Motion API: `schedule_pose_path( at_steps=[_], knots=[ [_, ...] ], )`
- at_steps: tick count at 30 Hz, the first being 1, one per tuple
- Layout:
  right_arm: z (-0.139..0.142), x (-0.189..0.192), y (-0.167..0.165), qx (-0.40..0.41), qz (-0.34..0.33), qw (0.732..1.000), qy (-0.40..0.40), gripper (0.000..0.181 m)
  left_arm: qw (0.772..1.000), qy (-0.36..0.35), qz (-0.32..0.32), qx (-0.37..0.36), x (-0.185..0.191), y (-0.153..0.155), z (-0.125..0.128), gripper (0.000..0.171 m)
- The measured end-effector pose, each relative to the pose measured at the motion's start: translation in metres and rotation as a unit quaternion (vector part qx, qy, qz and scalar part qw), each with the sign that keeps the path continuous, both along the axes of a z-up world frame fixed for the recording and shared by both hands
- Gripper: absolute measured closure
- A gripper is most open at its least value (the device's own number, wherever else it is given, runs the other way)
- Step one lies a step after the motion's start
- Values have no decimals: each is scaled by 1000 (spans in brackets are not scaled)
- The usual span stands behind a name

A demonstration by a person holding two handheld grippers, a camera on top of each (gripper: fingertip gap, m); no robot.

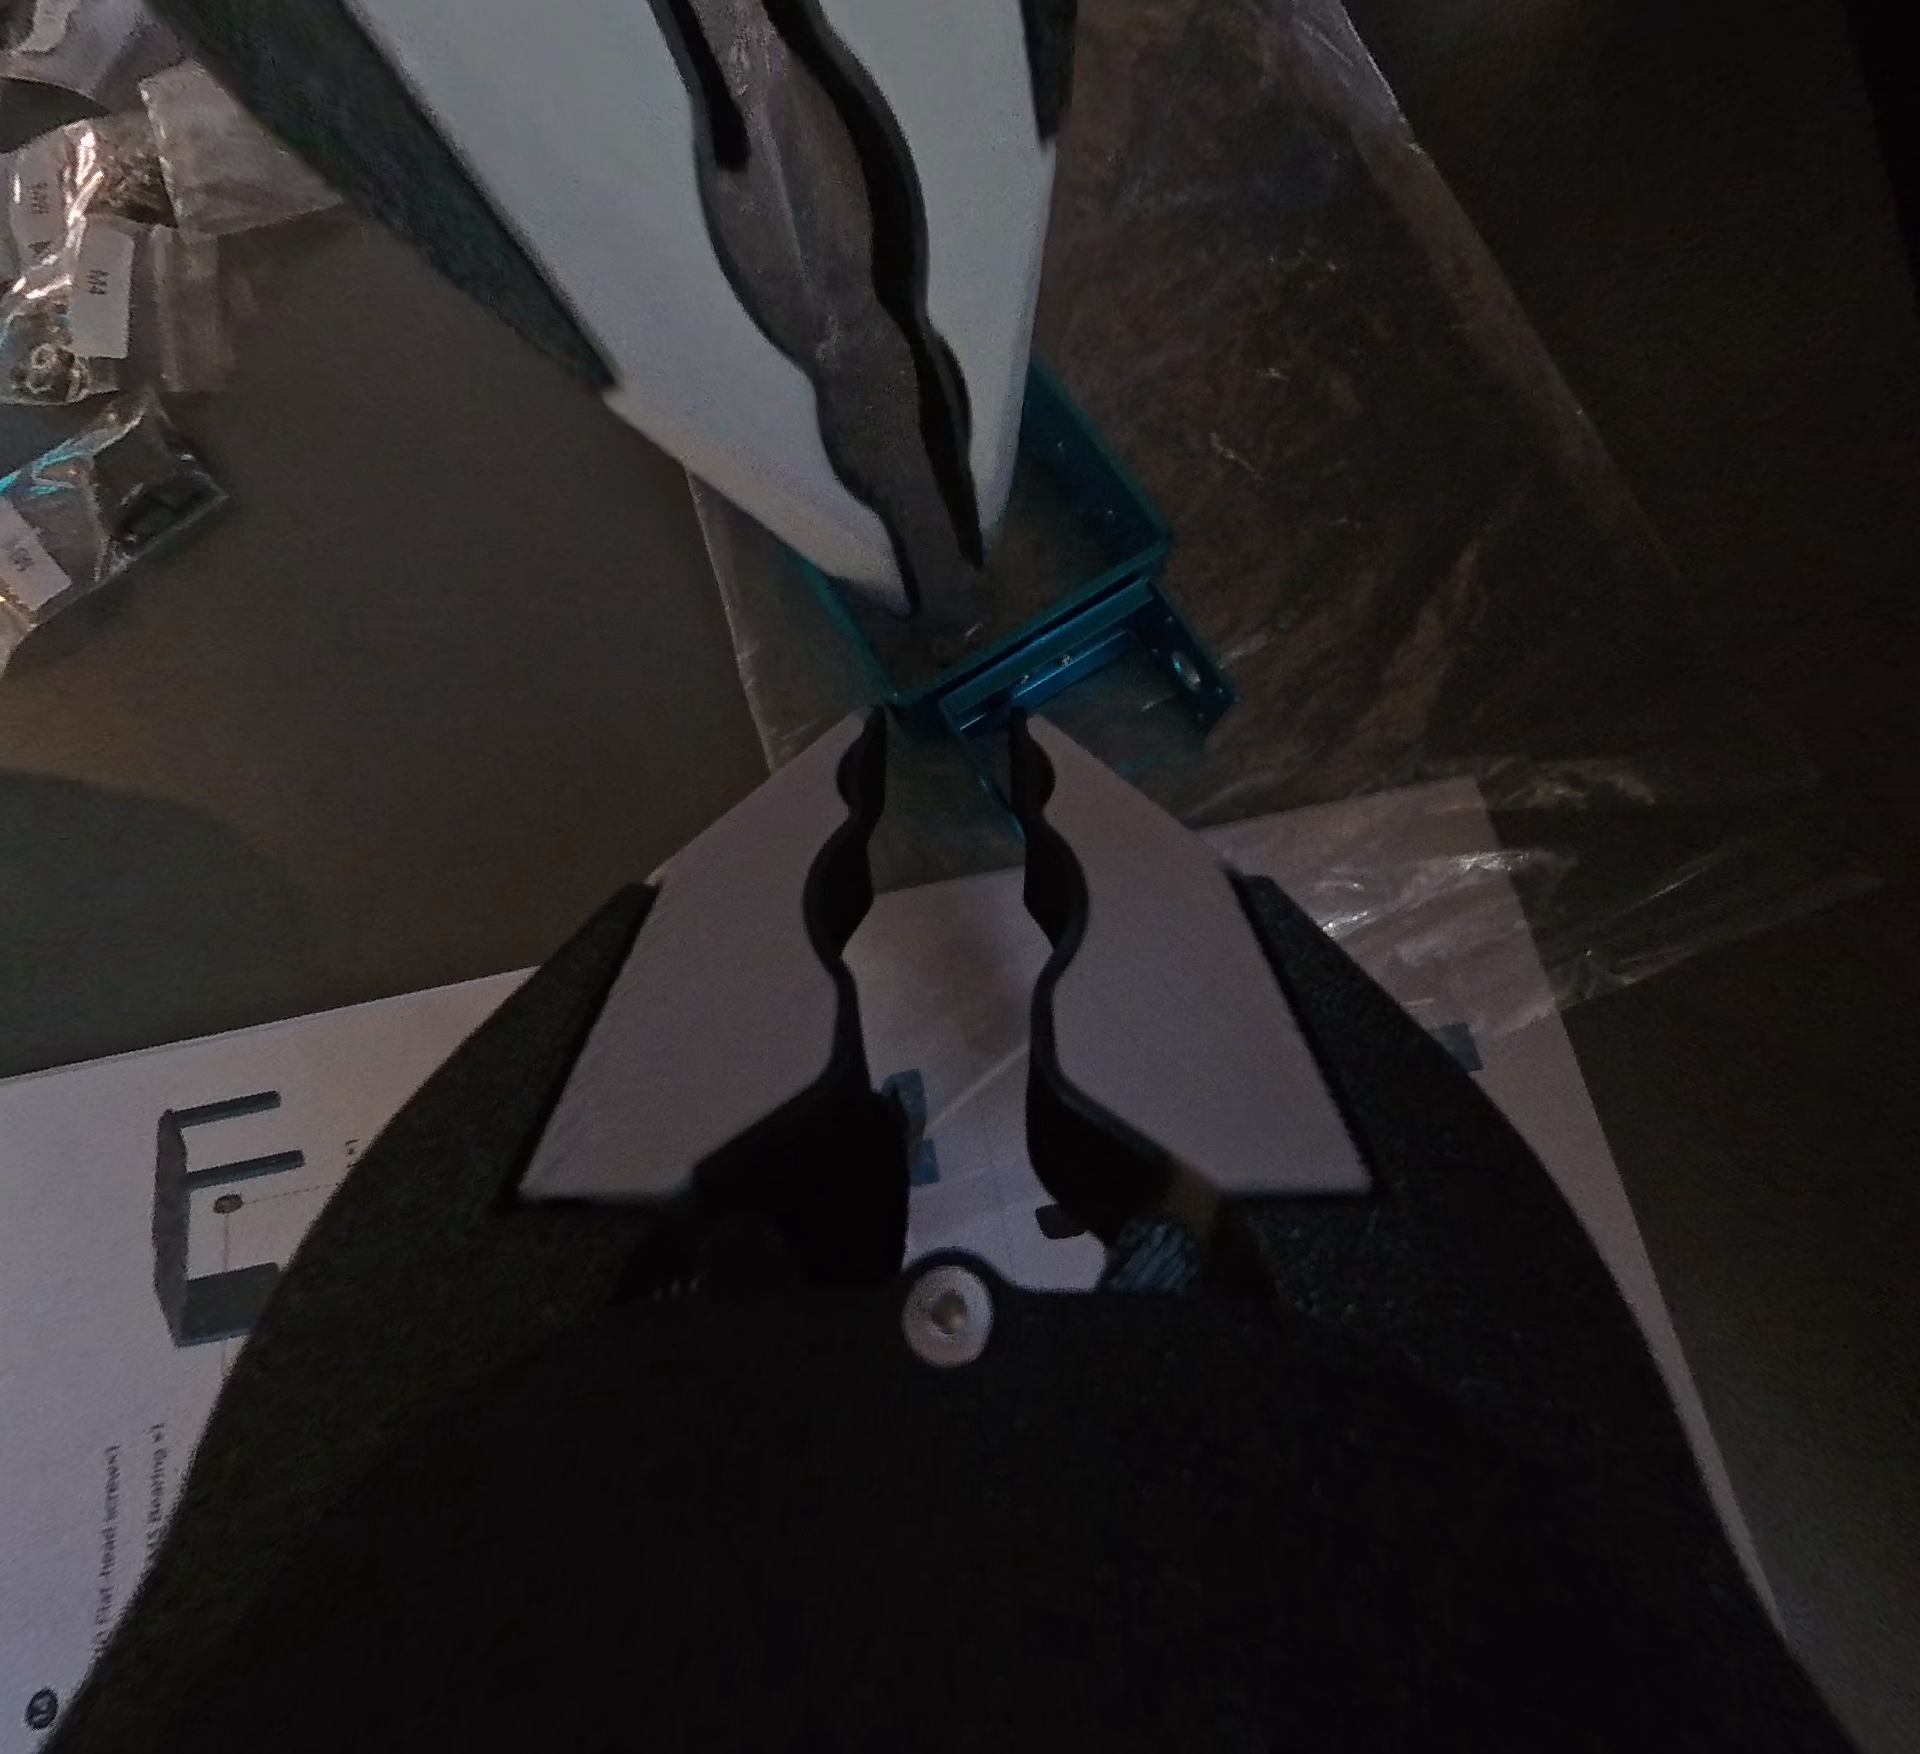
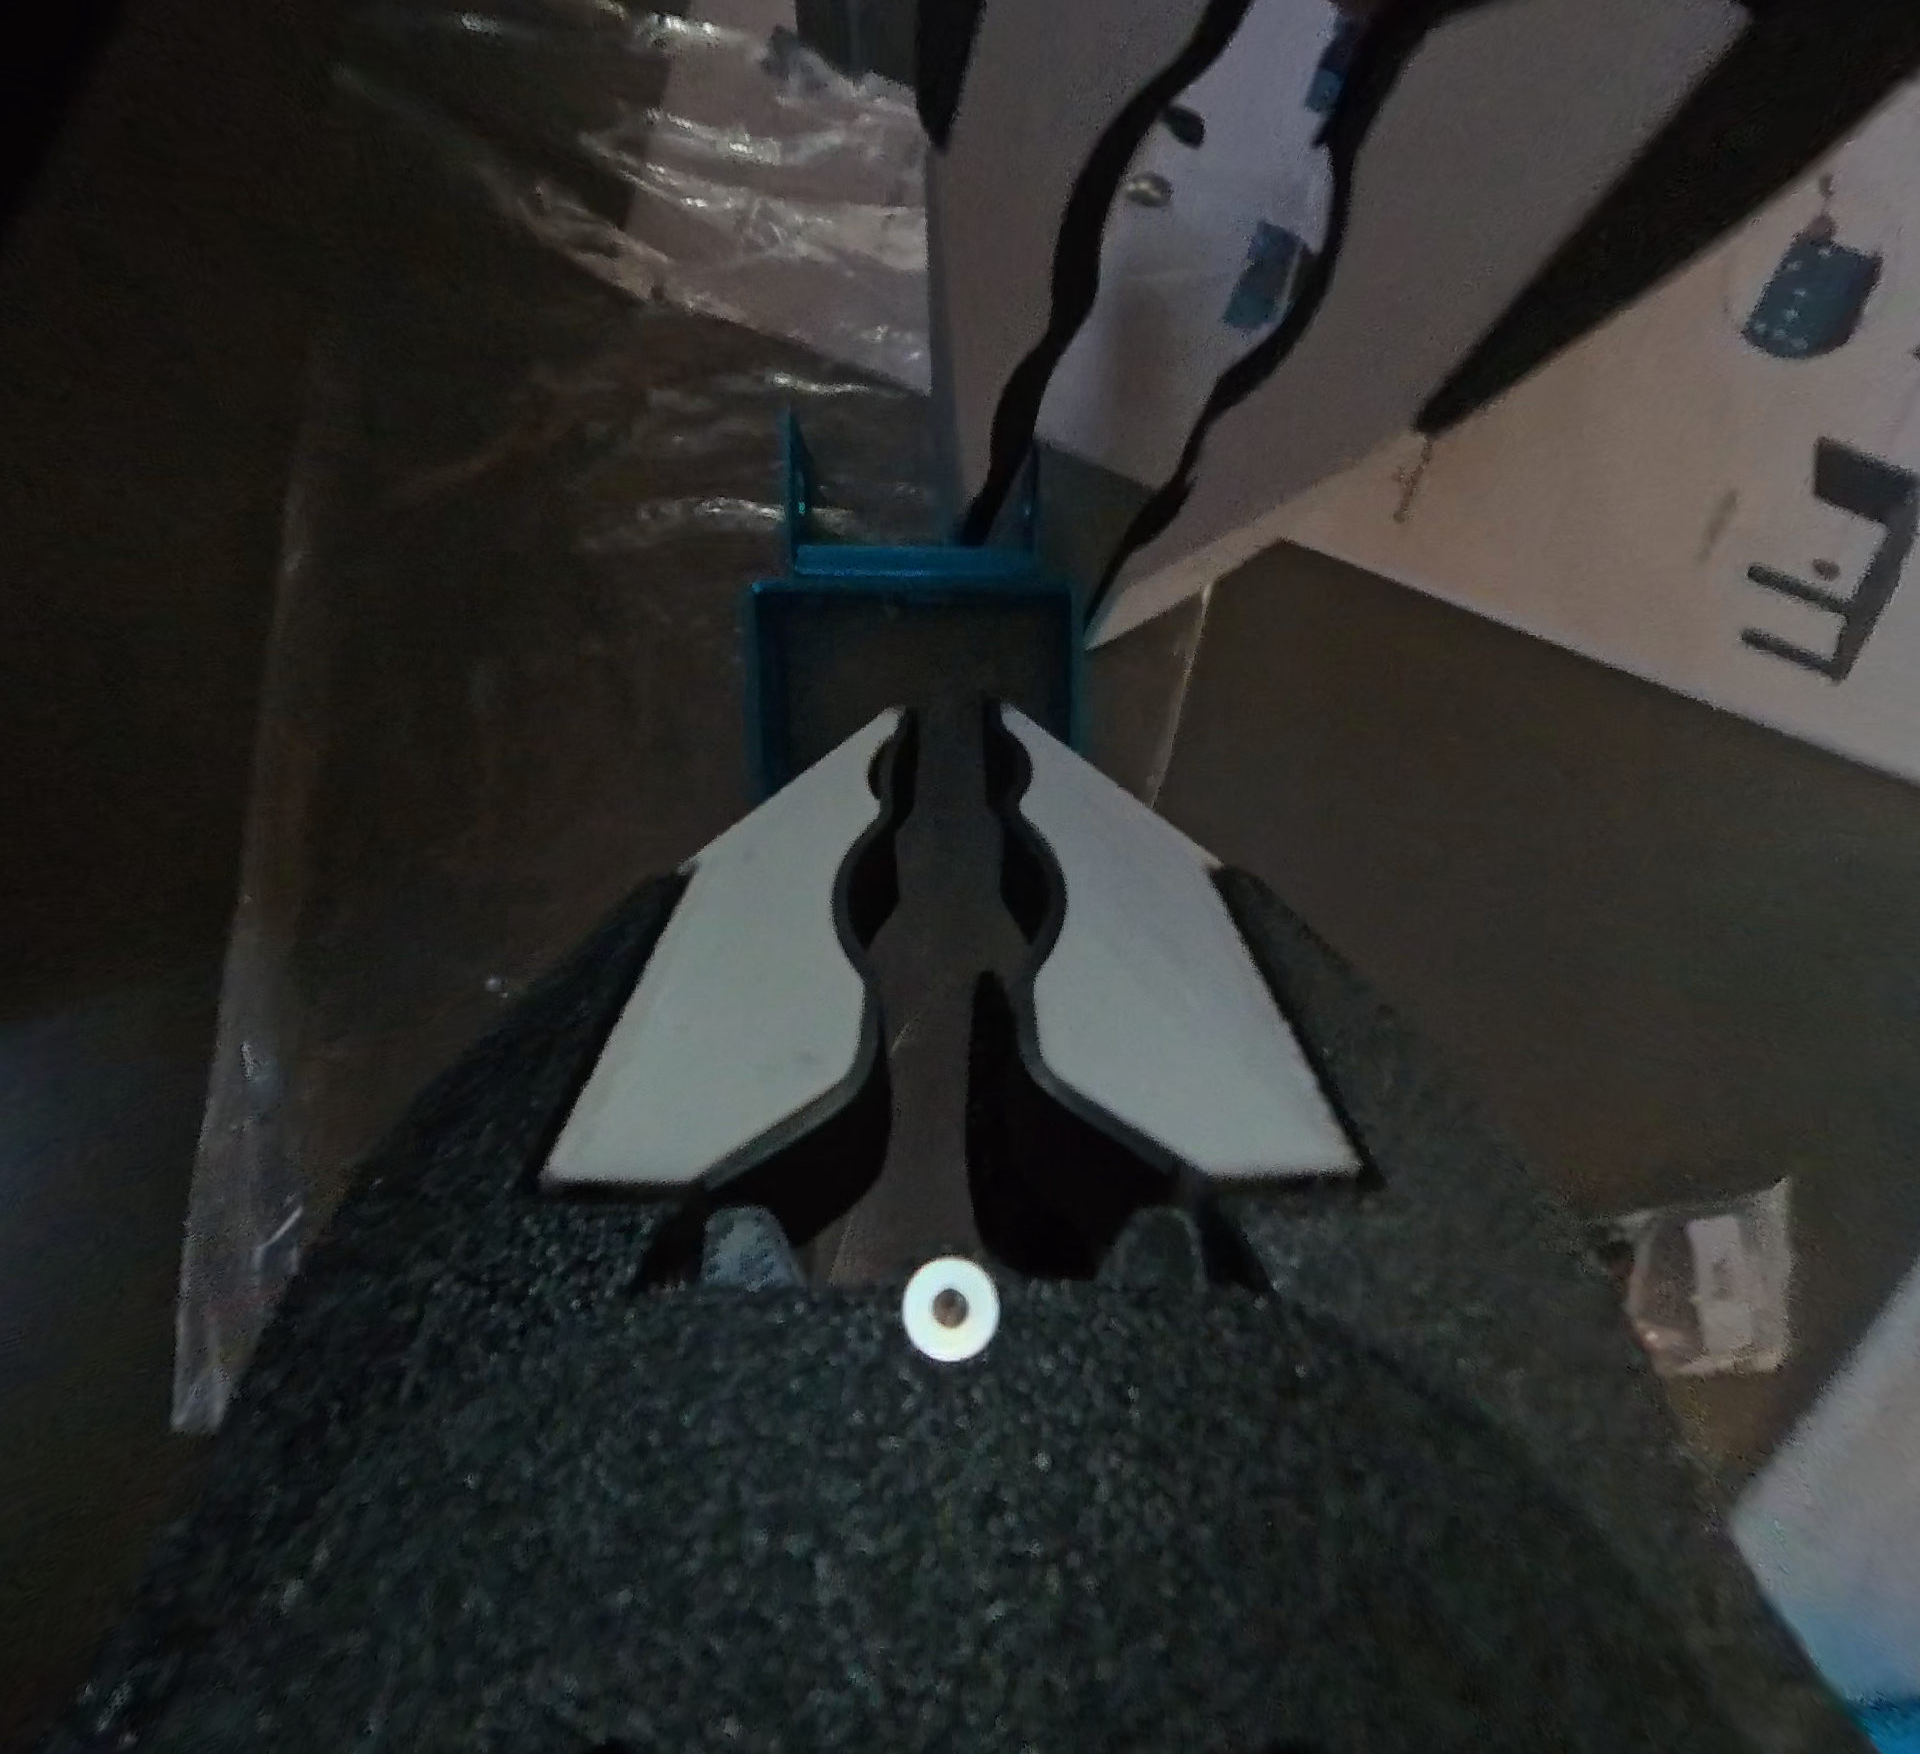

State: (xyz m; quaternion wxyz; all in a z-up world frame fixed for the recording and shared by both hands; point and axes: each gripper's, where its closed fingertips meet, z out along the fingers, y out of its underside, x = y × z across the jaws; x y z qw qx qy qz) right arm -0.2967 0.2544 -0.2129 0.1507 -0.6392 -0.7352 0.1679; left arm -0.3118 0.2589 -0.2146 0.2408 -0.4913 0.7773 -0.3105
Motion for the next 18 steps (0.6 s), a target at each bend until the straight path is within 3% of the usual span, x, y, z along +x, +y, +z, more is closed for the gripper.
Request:
schedule_pose_path(
  at_steps=[6,18],
  knots=[
    [-5,-7,3,11,19,999,-46,171,1000,1,4,6,0,2,0,147],
    [-6,-10,6,-2,4,999,-46,172,1000,1,11,6,0,5,1,147]
  ],
)
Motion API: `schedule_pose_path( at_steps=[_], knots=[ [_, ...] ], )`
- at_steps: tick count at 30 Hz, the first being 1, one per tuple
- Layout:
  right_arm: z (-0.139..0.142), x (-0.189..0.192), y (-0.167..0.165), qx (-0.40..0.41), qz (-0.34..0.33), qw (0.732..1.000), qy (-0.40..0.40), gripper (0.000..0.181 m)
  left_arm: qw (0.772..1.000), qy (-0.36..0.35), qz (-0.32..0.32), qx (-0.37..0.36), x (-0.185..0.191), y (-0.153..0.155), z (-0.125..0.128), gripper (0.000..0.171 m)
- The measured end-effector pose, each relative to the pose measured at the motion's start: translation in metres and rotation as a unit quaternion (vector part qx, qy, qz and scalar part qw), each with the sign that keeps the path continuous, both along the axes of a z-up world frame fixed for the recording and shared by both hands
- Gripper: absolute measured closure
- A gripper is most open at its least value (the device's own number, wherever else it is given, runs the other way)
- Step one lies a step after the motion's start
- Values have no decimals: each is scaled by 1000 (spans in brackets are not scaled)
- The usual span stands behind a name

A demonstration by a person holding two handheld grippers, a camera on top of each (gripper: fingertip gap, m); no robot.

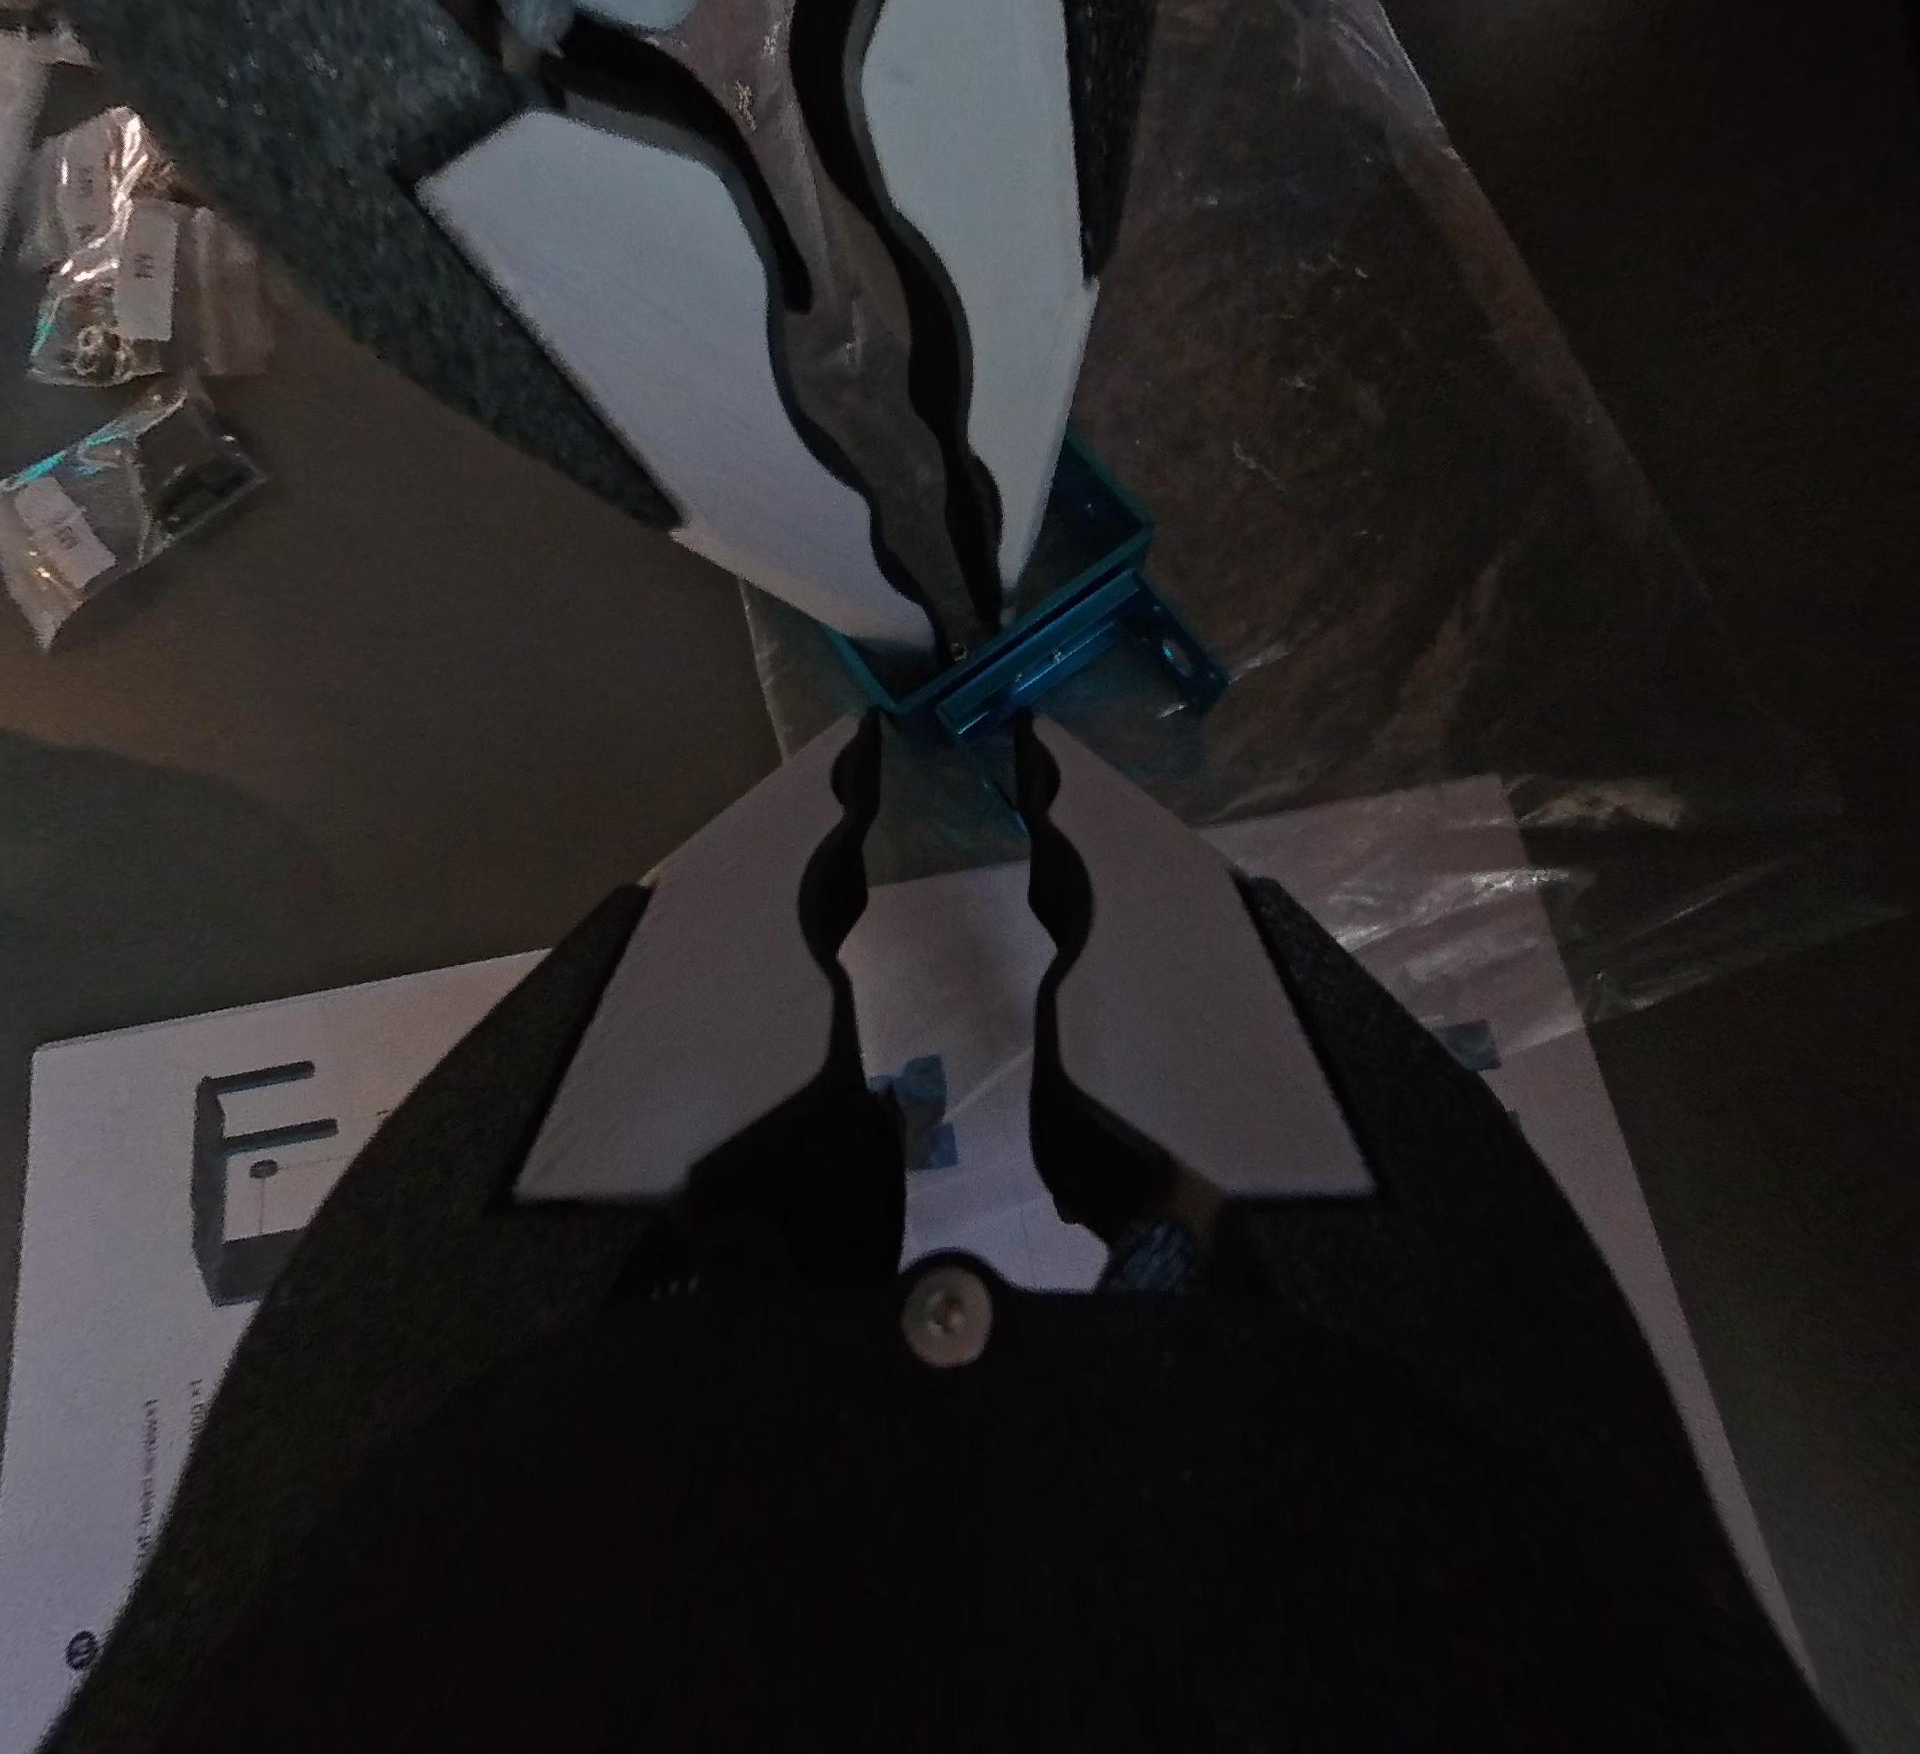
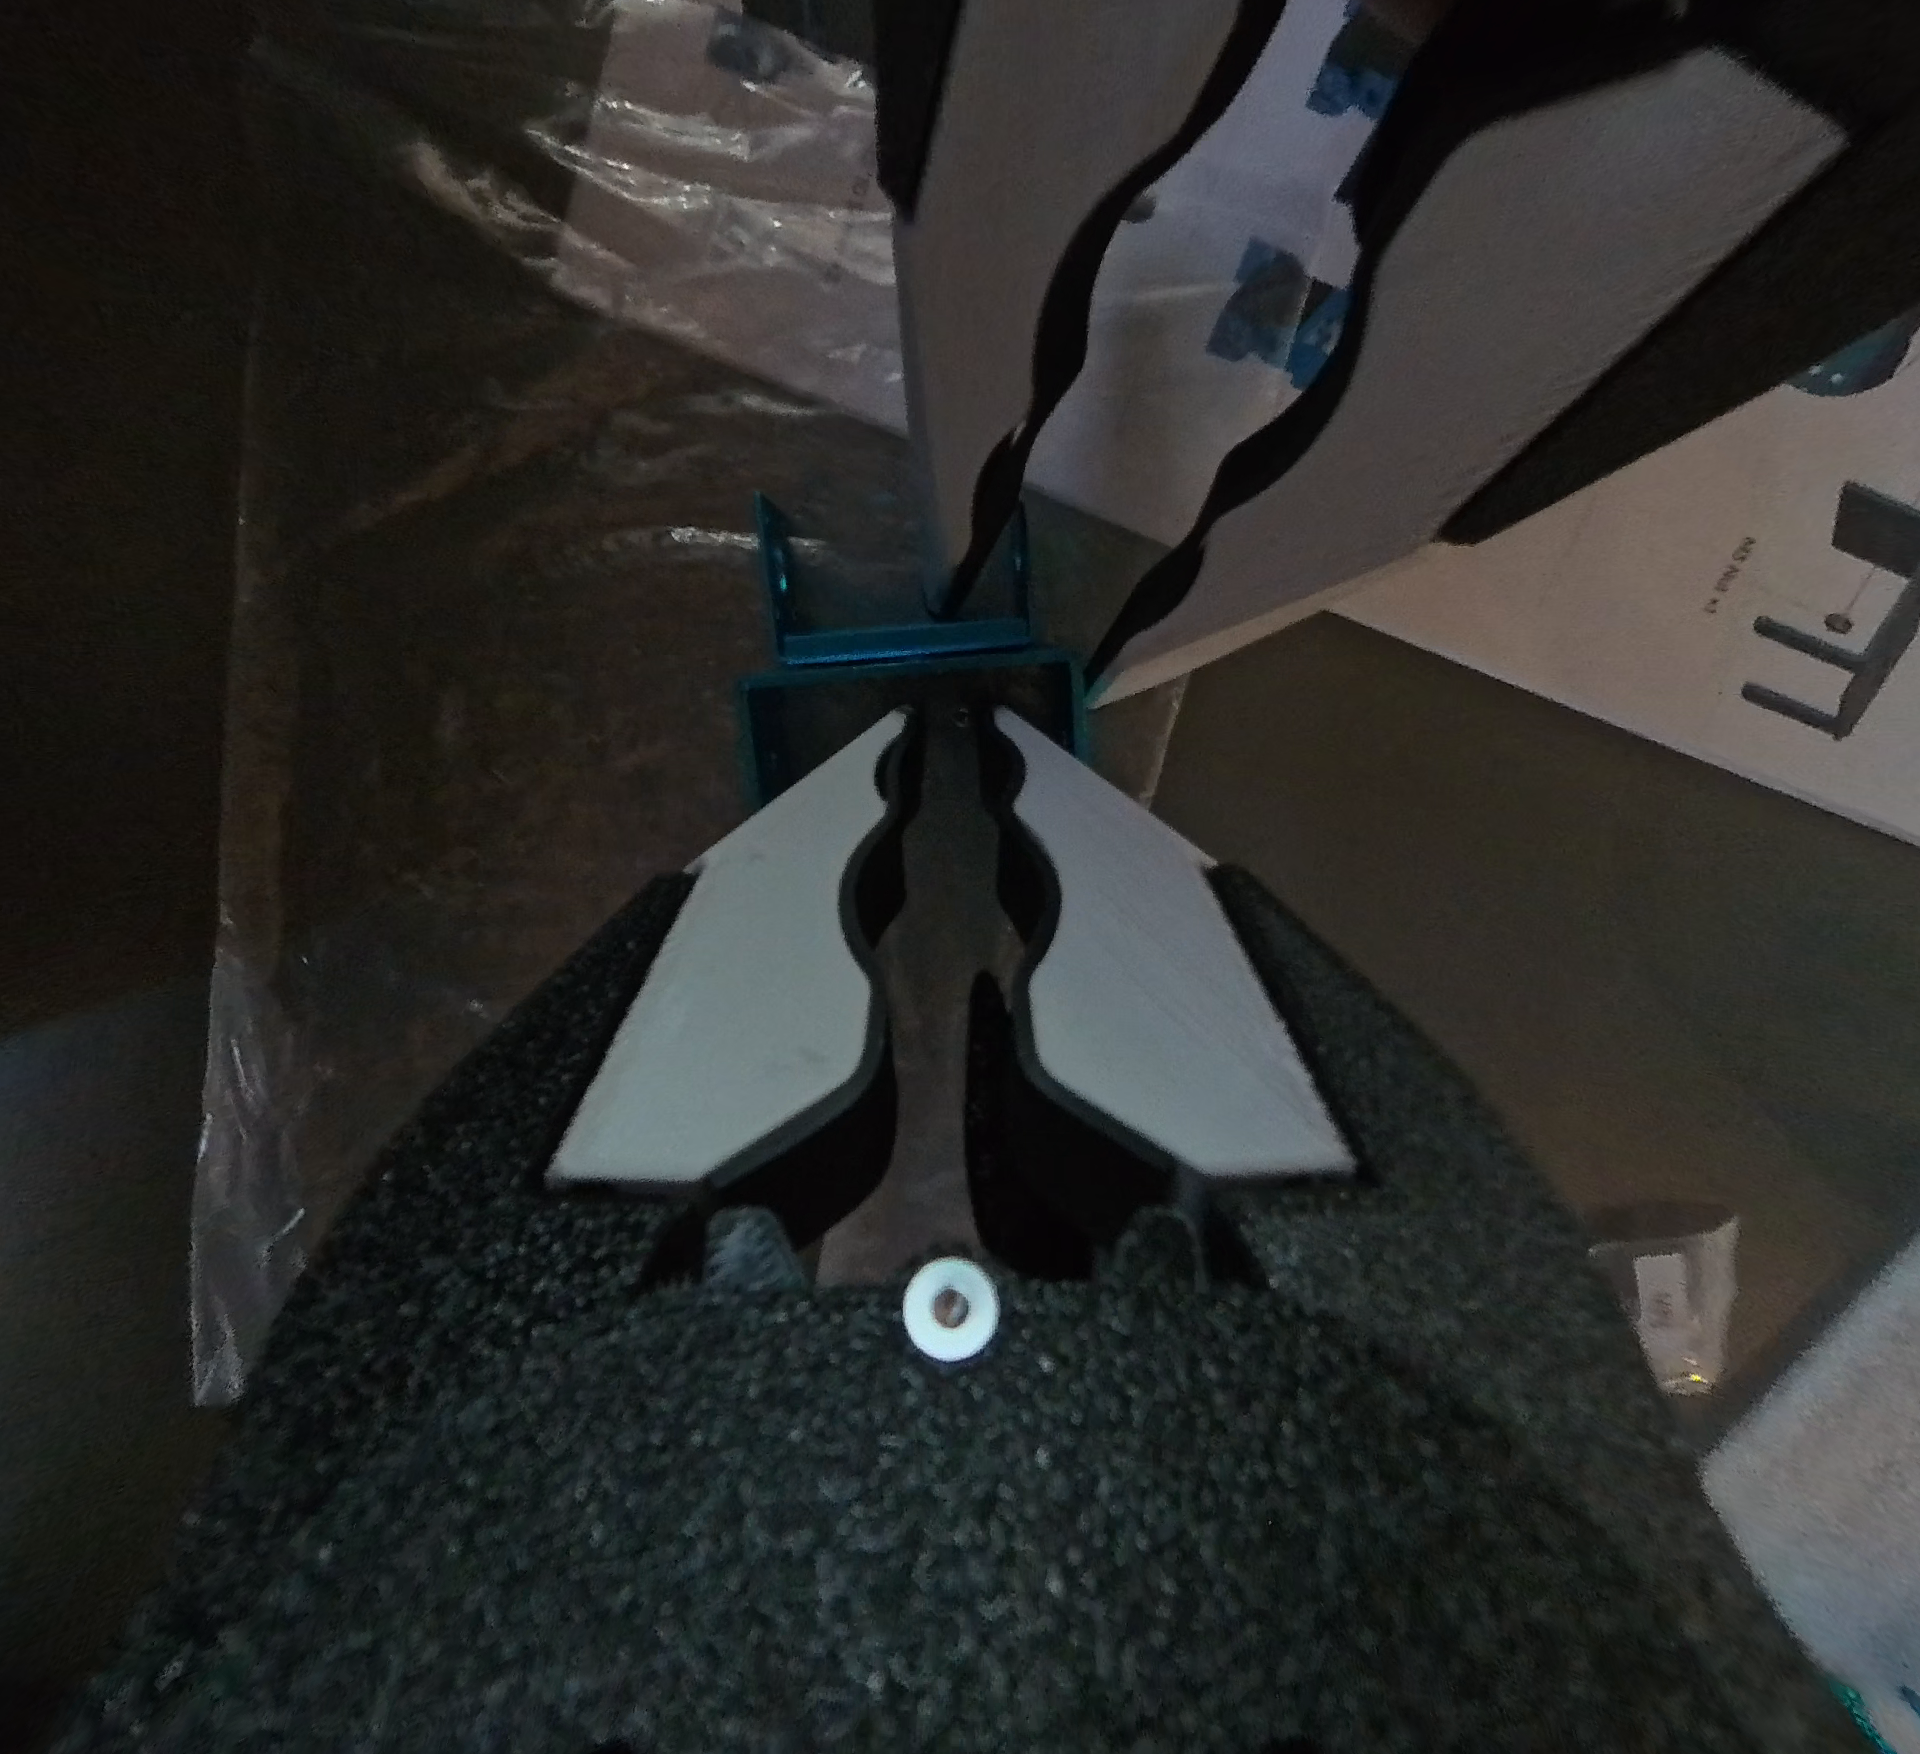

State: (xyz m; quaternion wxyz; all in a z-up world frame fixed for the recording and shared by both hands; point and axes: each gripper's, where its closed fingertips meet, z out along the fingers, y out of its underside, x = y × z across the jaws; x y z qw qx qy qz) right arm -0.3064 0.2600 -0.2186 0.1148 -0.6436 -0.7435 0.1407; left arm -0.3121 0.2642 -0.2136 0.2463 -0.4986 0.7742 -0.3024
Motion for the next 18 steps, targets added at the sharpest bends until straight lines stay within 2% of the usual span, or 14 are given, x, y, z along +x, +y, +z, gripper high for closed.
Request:
schedule_pose_path(
  at_steps=[5,15,18],
  knots=[
    [0,0,0,-18,-16,1000,1,173,1000,-1,0,0,0,0,0,147],
    [2,13,2,16,-3,1000,-11,181,1000,0,-1,-1,0,0,-1,147],
    [8,21,3,1,-20,1000,16,181,1000,-1,-1,1,0,0,-1,147]
  ],
)
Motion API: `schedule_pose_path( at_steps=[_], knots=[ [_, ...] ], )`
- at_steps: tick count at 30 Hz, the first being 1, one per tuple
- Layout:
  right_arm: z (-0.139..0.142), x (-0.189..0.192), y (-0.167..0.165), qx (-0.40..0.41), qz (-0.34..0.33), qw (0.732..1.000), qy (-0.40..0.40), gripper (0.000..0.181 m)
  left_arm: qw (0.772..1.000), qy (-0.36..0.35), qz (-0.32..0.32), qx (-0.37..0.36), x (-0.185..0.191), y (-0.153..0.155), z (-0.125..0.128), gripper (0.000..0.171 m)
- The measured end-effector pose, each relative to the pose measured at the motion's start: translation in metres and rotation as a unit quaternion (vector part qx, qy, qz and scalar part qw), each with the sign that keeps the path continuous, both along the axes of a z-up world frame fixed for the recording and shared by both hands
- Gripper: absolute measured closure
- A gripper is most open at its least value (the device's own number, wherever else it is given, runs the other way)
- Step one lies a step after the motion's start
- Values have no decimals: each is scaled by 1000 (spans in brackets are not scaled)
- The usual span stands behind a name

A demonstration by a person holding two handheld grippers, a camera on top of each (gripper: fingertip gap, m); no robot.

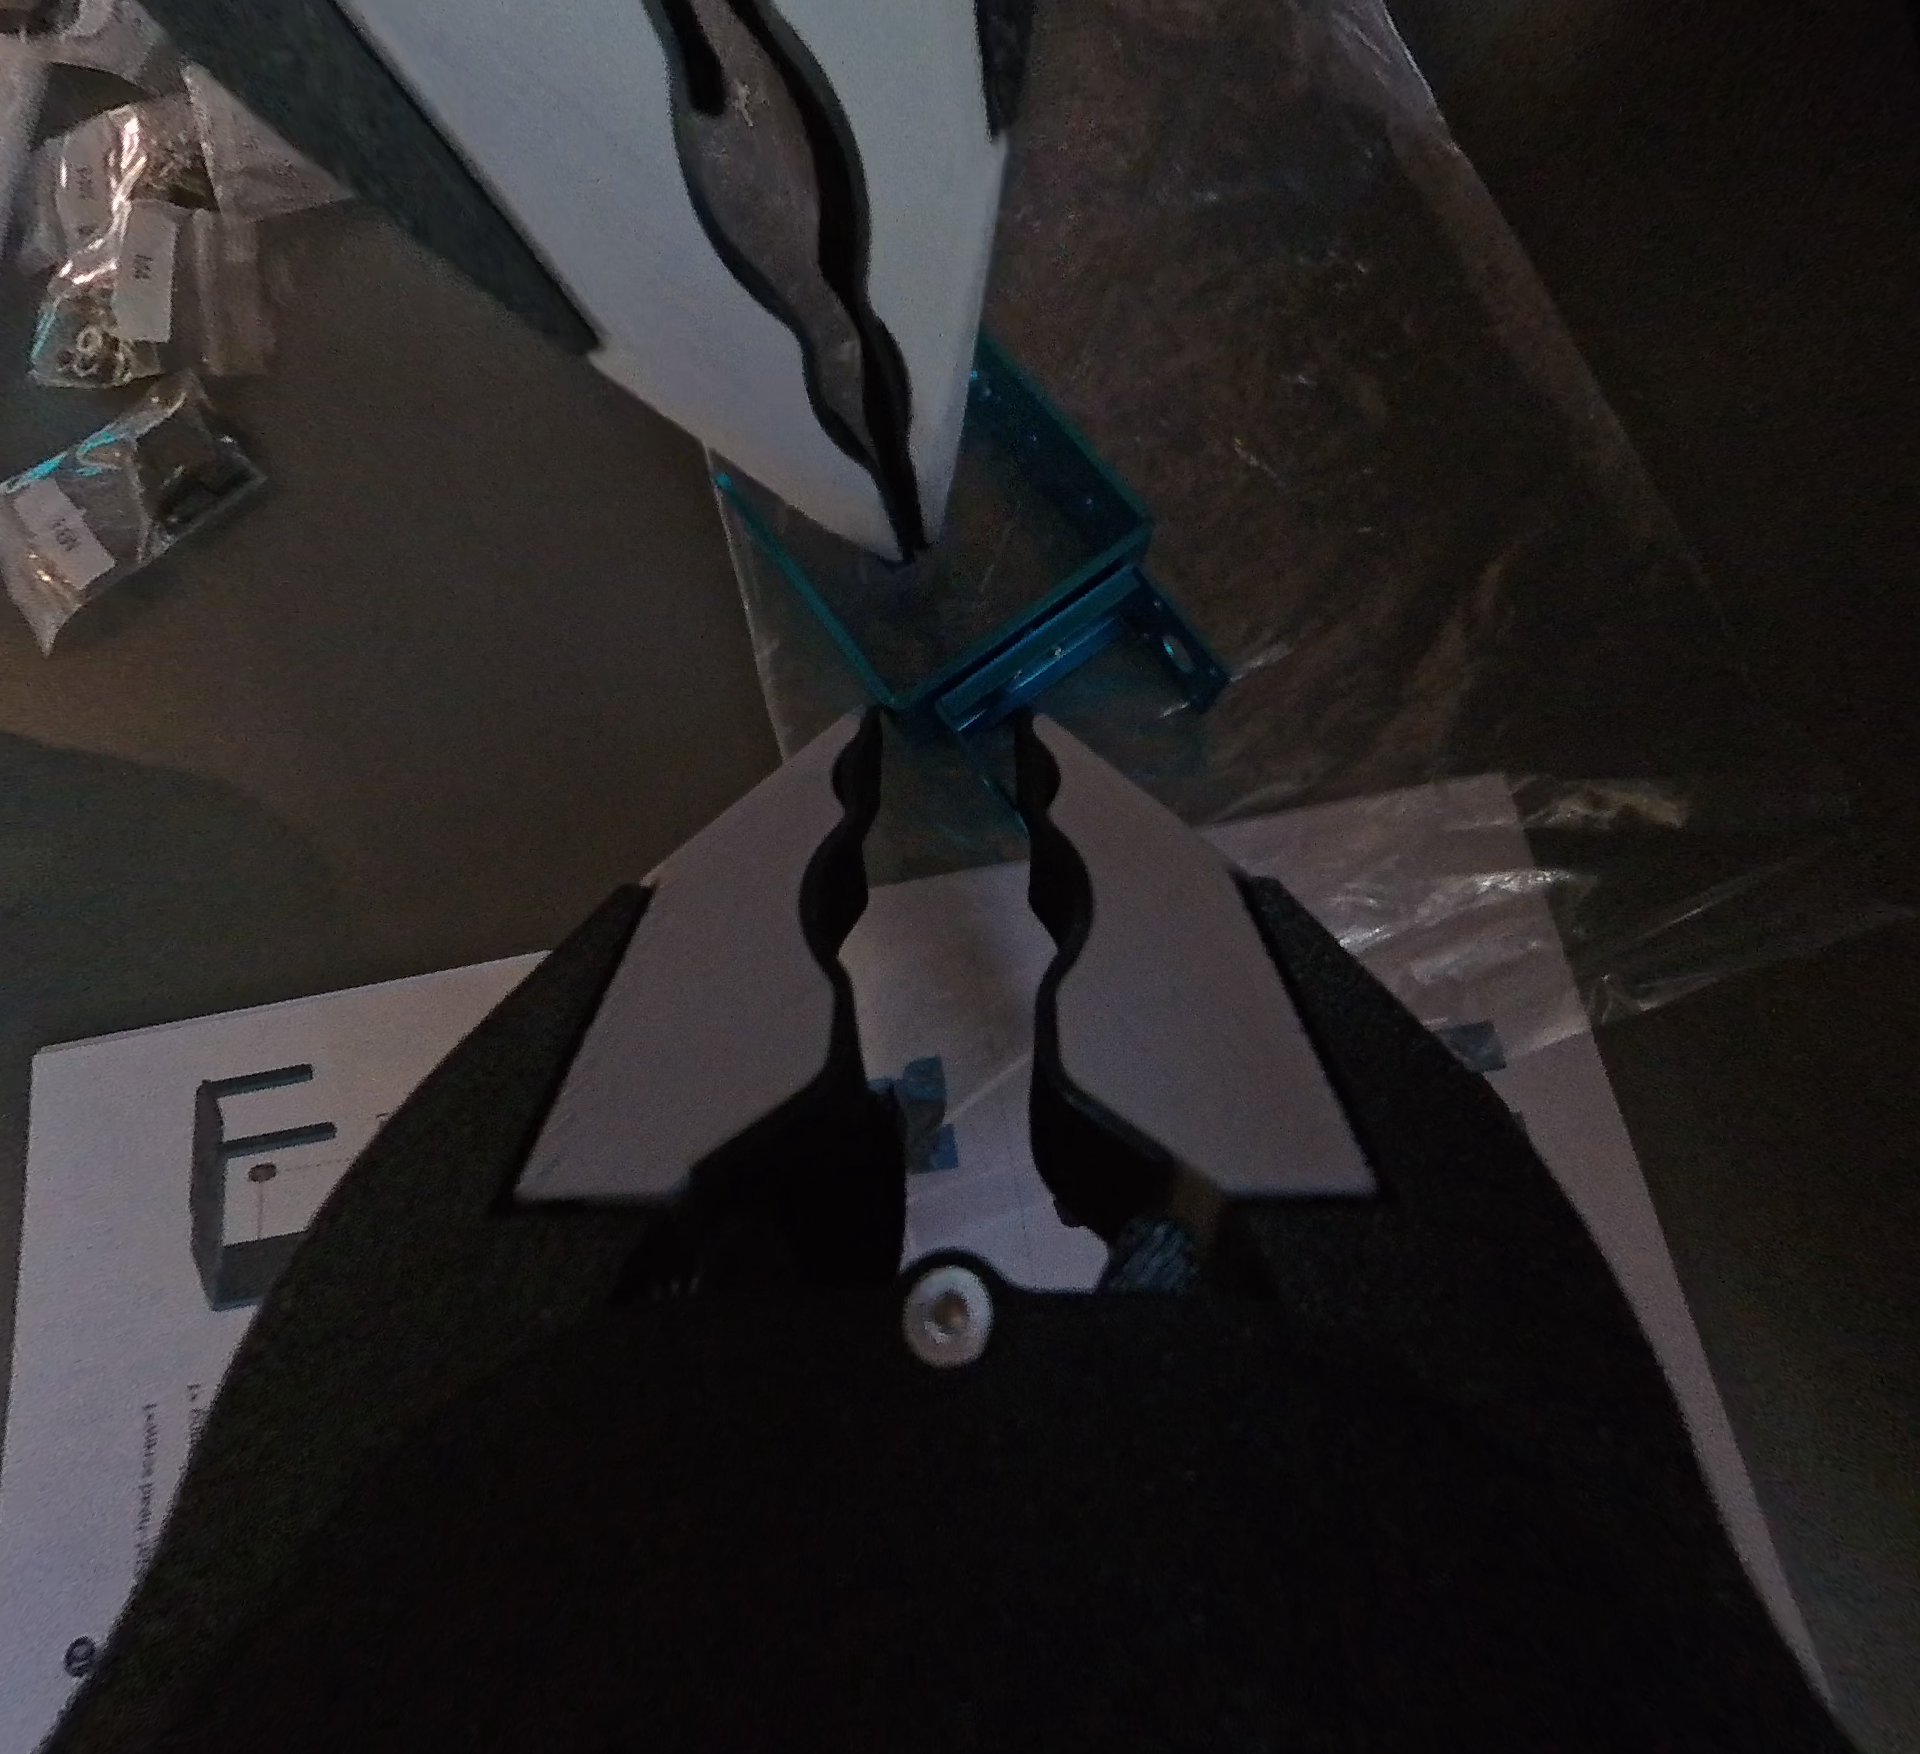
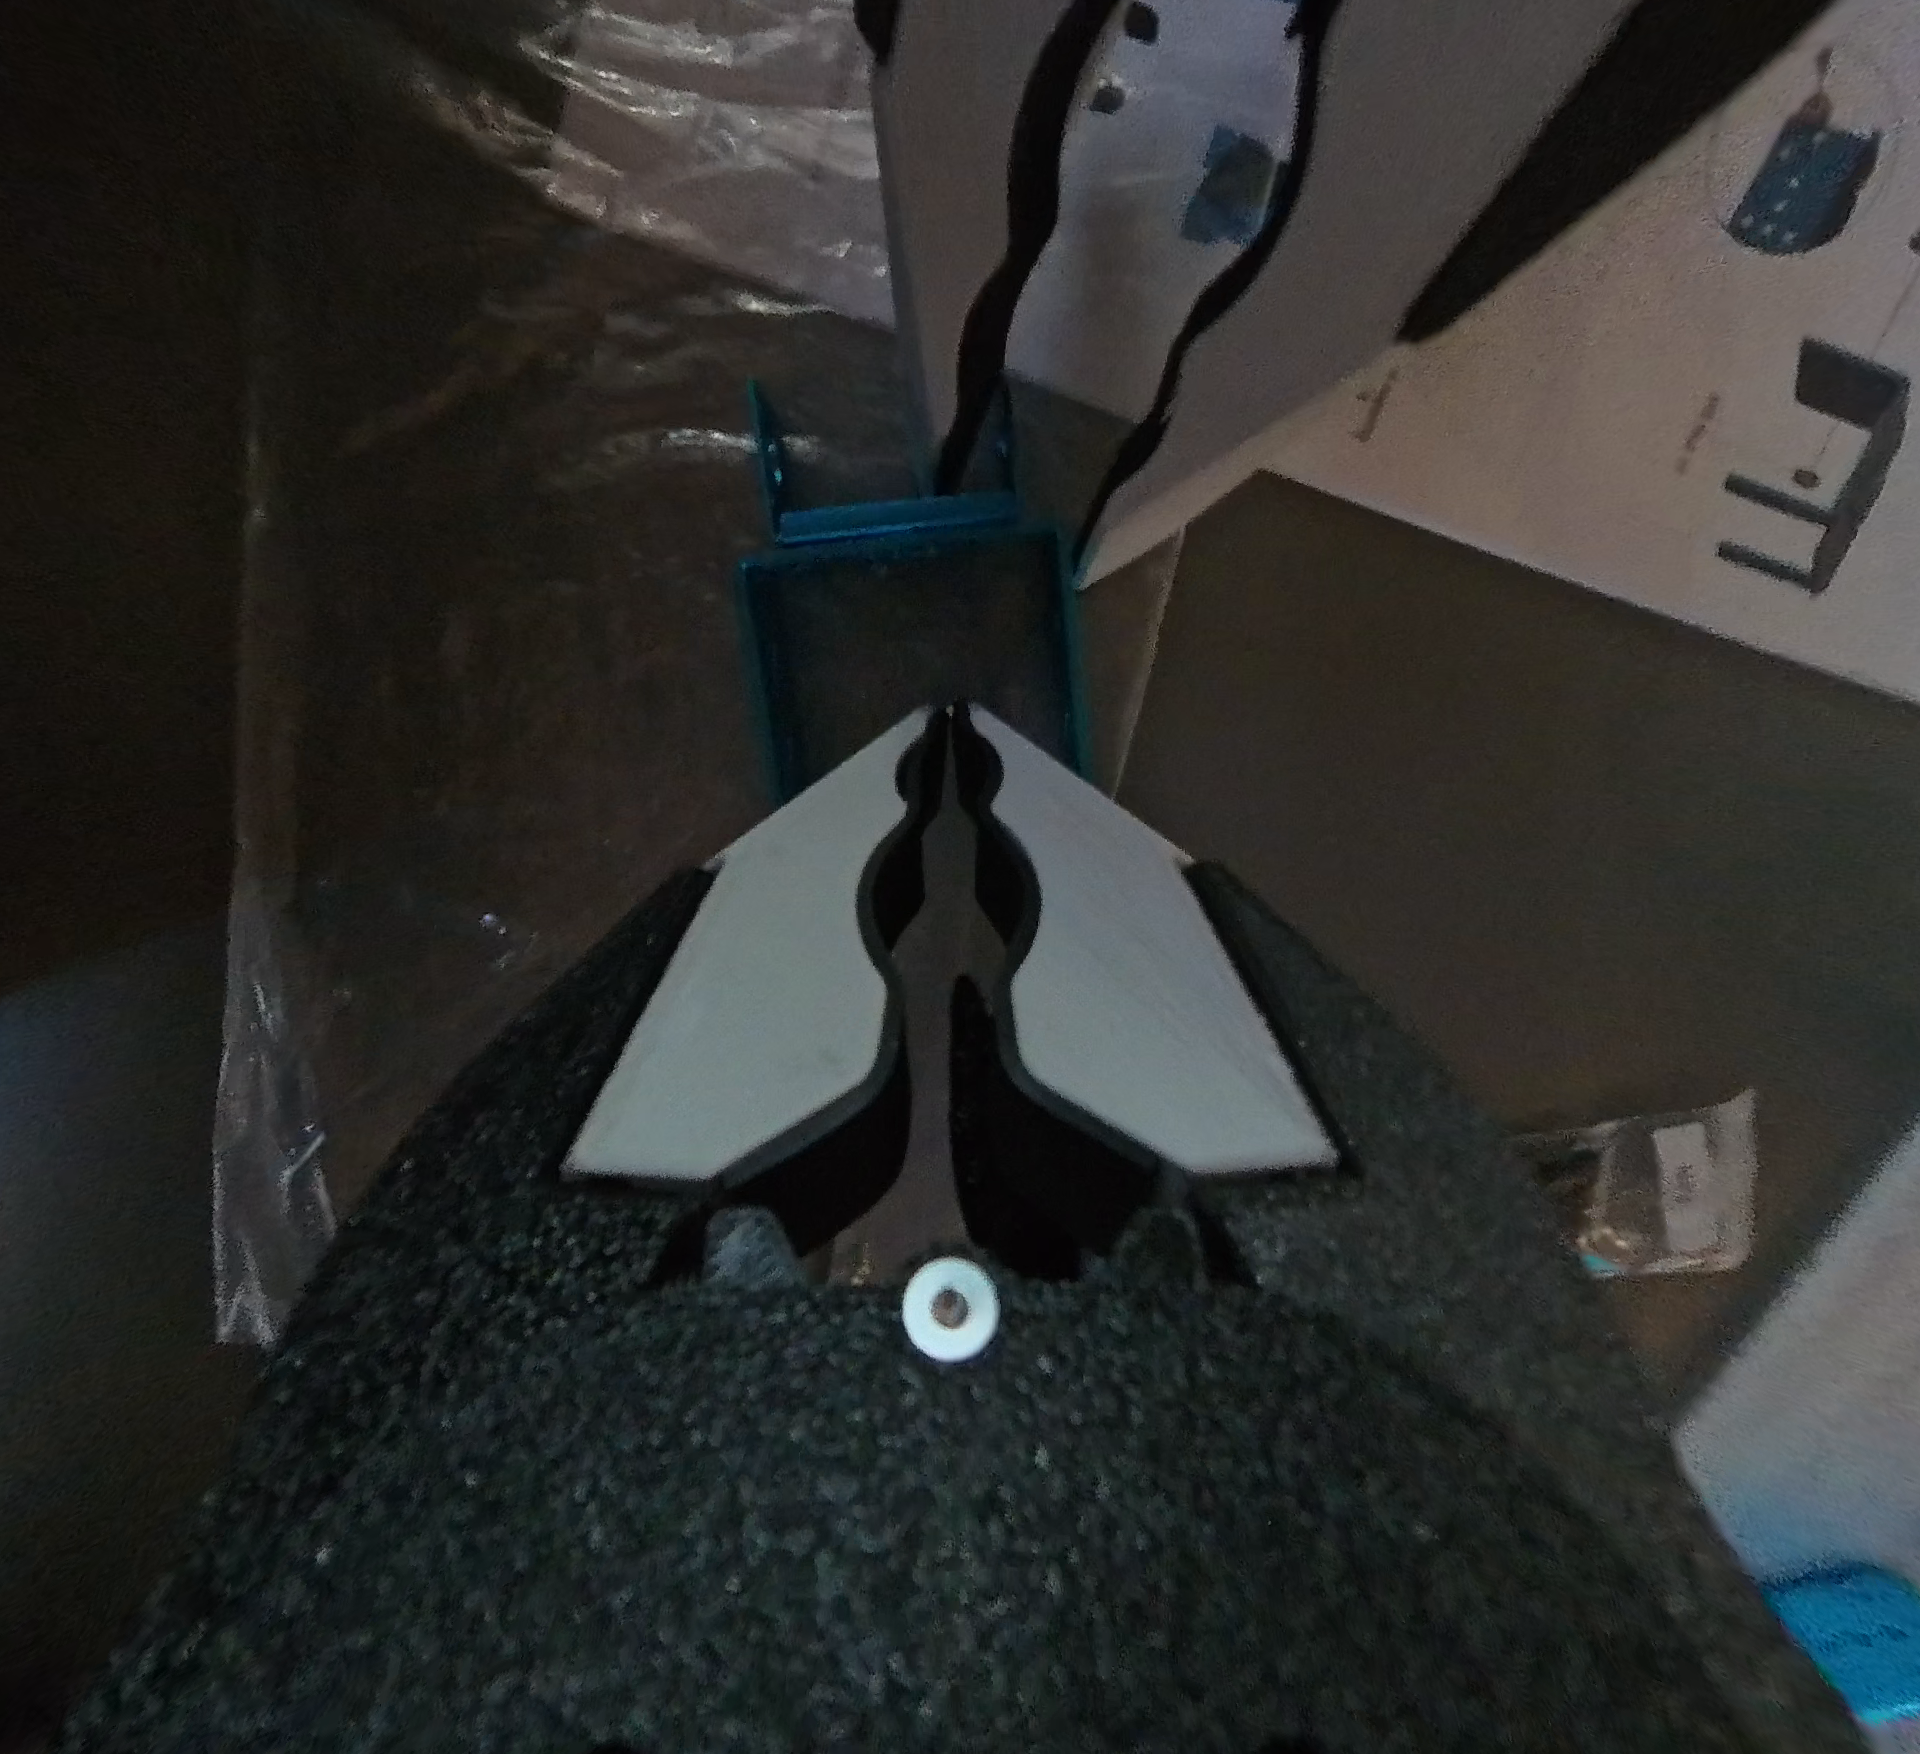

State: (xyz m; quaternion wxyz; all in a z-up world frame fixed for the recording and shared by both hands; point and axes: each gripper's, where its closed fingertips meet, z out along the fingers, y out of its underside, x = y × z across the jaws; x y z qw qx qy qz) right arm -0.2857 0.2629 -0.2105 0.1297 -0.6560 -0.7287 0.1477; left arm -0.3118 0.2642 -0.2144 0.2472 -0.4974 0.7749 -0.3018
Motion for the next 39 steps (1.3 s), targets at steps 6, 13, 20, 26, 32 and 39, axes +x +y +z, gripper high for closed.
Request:
schedule_pose_path(
  at_steps=[6,13,20,26,32,39],
  knots=[
    [3,12,-1,-15,-25,999,45,181,1000,-2,4,2,1,2,0,146],
    [13,2,3,-71,-59,986,142,180,1000,-17,11,-6,2,5,8,144],
    [17,-3,1,-190,-137,948,217,181,1000,-23,7,1,4,3,7,144],
    [22,-1,-3,-204,-168,928,264,181,1000,-24,10,-2,4,6,6,144],
    [24,-7,6,-240,-218,907,268,180,999,-30,10,-26,4,6,9,144],
    [12,-21,-7,-265,-241,902,241,181,1000,-30,-4,0,6,-1,7,144]
  ],
)
